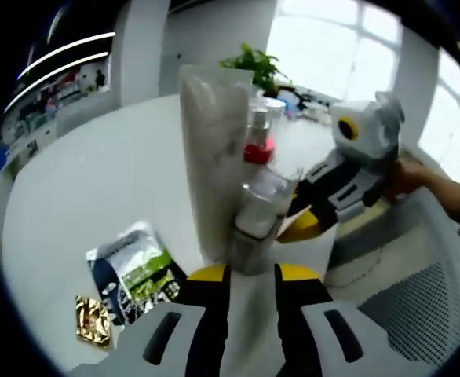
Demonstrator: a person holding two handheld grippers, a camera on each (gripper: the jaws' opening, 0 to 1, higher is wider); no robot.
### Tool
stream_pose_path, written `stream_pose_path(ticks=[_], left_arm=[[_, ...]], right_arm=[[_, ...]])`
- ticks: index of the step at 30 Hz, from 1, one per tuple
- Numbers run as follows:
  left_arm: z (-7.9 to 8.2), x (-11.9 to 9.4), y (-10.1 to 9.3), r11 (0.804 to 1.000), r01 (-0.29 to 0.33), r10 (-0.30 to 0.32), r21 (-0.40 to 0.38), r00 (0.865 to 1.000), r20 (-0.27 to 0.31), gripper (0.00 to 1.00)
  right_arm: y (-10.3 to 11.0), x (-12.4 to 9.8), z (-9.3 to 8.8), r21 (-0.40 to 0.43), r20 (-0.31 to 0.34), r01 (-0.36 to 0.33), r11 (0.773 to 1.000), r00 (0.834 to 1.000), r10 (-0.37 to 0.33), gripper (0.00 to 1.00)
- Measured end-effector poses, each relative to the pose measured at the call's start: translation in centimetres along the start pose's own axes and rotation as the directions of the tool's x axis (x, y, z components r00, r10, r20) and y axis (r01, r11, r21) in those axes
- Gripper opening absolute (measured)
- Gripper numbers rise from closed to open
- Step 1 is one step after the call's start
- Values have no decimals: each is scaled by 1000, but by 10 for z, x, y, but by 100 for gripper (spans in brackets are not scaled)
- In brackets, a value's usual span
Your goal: Arrange the skincare products in the storage area until every visible bottle or jar stands upright without overlapping.
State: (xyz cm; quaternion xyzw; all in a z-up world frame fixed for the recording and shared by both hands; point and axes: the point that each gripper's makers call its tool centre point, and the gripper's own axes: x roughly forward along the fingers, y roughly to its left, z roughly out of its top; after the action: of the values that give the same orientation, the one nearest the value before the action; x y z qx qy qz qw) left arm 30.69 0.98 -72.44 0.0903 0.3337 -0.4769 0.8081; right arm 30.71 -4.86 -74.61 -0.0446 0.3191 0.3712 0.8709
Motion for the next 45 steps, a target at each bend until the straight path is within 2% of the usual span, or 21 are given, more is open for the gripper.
stream_pose_path(ticks=[9,18,45], left_arm=[[-1,15,1,1000,2,-2,-1,1000,-29,16],[-4,21,0,1000,-2,1,-18,999,-43,8],[-6,21,2,1000,-13,11,-27,999,-48,9]], right_arm=[[0,1,1,2,5,-5,1000,1000,5,16],[-1,2,2,2,9,-2,1000,1000,2,15],[-3,-1,2,0,8,9,1000,1000,-9,16]])
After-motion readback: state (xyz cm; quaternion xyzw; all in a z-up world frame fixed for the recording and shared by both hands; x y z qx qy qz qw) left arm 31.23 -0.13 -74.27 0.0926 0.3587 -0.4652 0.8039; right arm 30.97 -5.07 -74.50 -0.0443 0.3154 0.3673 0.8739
